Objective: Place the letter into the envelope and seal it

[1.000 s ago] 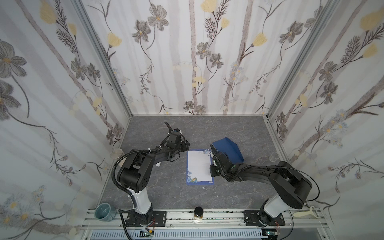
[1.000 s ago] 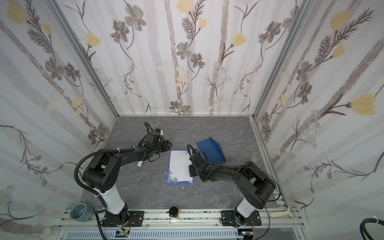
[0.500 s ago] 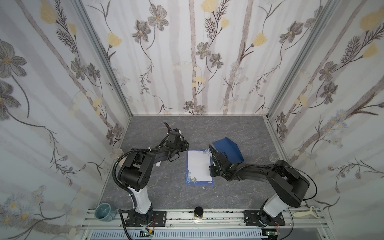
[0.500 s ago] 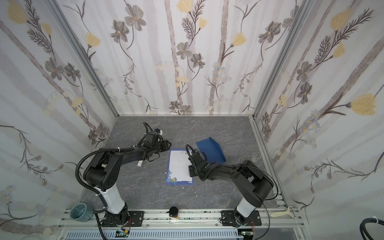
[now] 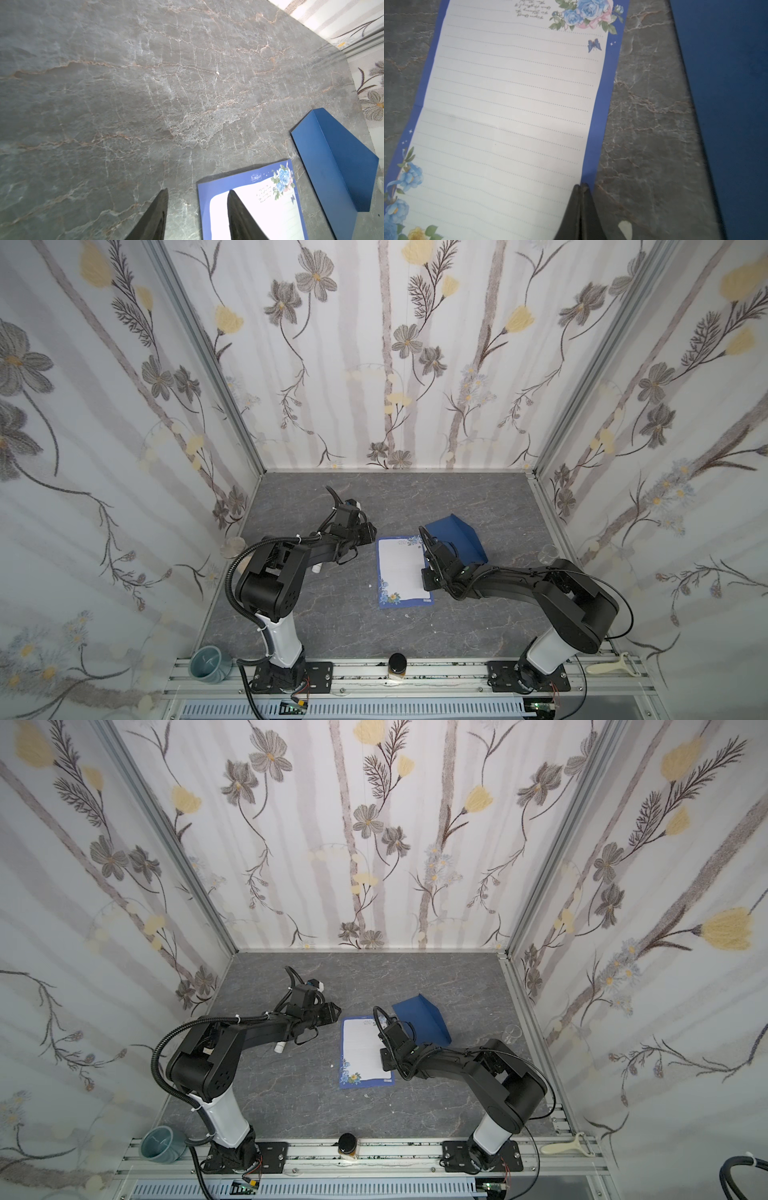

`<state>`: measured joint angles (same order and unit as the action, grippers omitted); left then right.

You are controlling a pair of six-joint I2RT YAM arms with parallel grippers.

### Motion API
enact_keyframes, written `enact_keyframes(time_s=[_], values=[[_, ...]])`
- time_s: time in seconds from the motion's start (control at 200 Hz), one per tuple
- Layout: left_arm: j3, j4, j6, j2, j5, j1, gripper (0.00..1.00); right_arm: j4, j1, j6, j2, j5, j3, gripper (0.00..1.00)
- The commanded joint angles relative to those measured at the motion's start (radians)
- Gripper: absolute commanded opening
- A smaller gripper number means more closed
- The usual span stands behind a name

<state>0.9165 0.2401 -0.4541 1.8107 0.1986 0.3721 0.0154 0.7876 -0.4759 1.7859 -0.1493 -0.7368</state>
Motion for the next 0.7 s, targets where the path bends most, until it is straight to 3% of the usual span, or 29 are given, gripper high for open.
enact_keyframes(time_s=[0.0, 0.25, 0.695], values=[[-0.008, 0.019, -0.011, -0.01, 0.01, 0.0, 0.46, 0.045, -0.001, 0.026, -0.026, -0.027, -0.009, 0.07], [0.001, 0.021, -0.015, 0.002, 0.03, -0.001, 0.44, 0.071, 0.013, 0.036, -0.071, 0.001, -0.067, 0.1], [0.096, 0.021, 0.018, 0.101, 0.086, 0.001, 0.44, 0.014, 0.025, -0.023, -0.009, 0.051, 0.012, 0.08]])
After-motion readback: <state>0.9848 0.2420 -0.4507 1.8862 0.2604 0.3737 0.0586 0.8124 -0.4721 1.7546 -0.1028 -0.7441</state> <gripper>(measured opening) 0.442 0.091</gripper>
